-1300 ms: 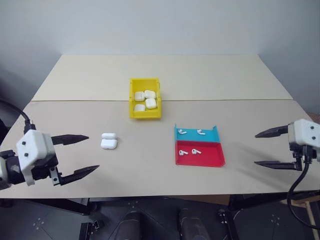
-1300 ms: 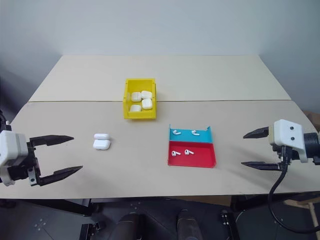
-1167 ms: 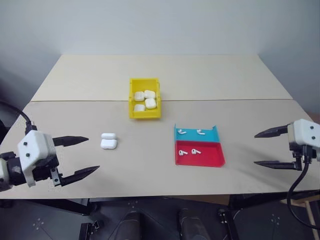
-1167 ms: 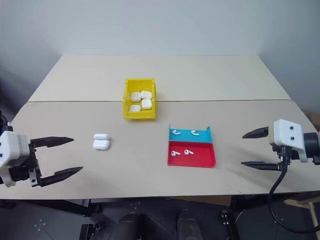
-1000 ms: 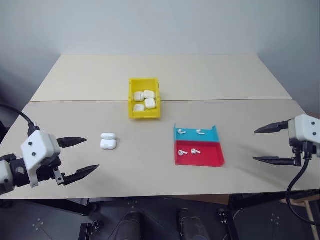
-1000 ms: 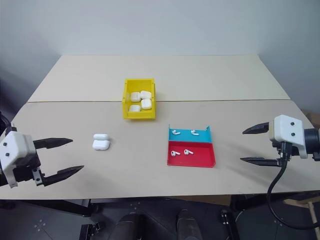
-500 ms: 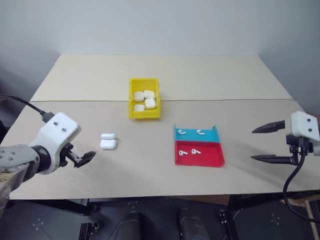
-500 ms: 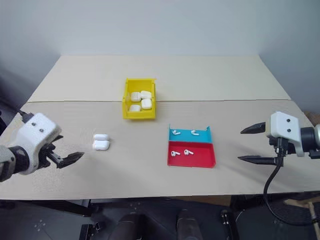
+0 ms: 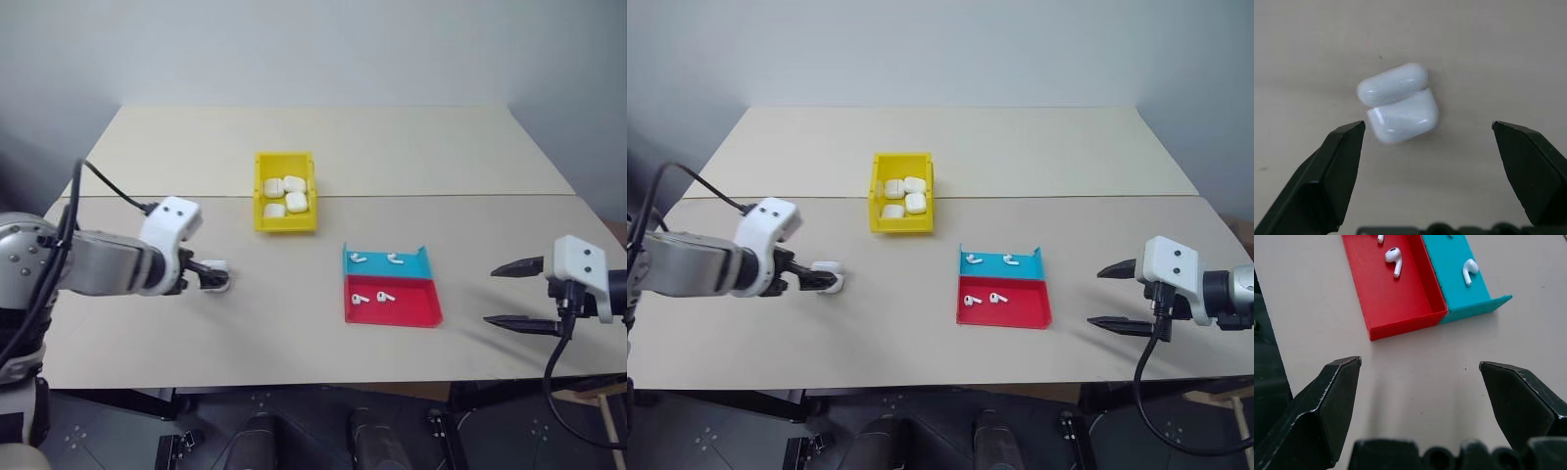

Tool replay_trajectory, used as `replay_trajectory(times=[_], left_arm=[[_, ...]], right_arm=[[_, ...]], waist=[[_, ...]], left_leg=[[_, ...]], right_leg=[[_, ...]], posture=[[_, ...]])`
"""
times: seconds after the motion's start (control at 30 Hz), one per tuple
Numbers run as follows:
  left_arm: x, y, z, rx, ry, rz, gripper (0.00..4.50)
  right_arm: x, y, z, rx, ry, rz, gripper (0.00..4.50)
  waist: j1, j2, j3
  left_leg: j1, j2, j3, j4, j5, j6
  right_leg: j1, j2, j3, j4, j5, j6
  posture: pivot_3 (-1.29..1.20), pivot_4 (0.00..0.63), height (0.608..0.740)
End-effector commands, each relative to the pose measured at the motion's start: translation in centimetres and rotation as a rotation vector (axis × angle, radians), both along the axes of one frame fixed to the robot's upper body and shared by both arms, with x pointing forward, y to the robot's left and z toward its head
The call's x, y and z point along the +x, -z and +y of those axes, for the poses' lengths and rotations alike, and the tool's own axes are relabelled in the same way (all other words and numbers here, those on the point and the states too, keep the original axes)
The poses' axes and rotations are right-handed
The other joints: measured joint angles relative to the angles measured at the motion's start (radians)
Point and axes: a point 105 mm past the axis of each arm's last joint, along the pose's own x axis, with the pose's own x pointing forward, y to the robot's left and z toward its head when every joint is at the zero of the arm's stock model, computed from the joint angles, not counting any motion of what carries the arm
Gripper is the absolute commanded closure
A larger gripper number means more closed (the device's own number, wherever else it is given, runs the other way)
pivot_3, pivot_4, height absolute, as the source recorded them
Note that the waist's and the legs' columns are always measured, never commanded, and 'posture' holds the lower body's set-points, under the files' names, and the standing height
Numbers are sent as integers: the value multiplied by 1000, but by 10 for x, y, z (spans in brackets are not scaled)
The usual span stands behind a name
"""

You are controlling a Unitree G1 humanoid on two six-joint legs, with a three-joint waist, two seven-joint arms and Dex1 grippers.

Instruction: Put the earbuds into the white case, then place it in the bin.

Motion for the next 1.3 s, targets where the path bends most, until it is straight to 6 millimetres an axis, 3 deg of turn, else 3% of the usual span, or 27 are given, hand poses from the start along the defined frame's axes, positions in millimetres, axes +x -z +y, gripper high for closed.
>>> replay_trajectory(times=[0.03,0.37,0.5,0.73,1.3], left_arm=[[7,-5,-8,-3,-133,-61,0],[15,0,-11,73,-363,-132,0],[17,9,-19,-41,-380,-88,0],[15,18,-10,81,-385,-58,0],[19,33,-13,103,-368,20,0]], right_arm=[[1,-12,3,12,4,-50,22],[2,-9,-1,20,23,-28,22],[4,-9,-3,15,27,-27,22],[3,-5,-4,6,33,-18,22],[-1,-5,-7,-5,58,-18,22]], waist=[[2,0,0],[28,0,0],[33,0,0],[34,0,0],[39,0,0]], left_leg=[[0,0,0,0,0,0],[0,-4,10,2,1,0],[0,-4,10,2,1,-1],[0,-4,10,1,2,-2],[0,-4,10,1,2,-2]], right_leg=[[0,0,0,0,0,0],[2,2,-1,-2,1,0],[3,3,-1,-3,1,0],[3,3,-1,-3,2,0],[3,3,-1,-3,2,0]], posture=[[0,150,740],[0,150,740],[0,150,740],[0,150,740],[0,150,740]])
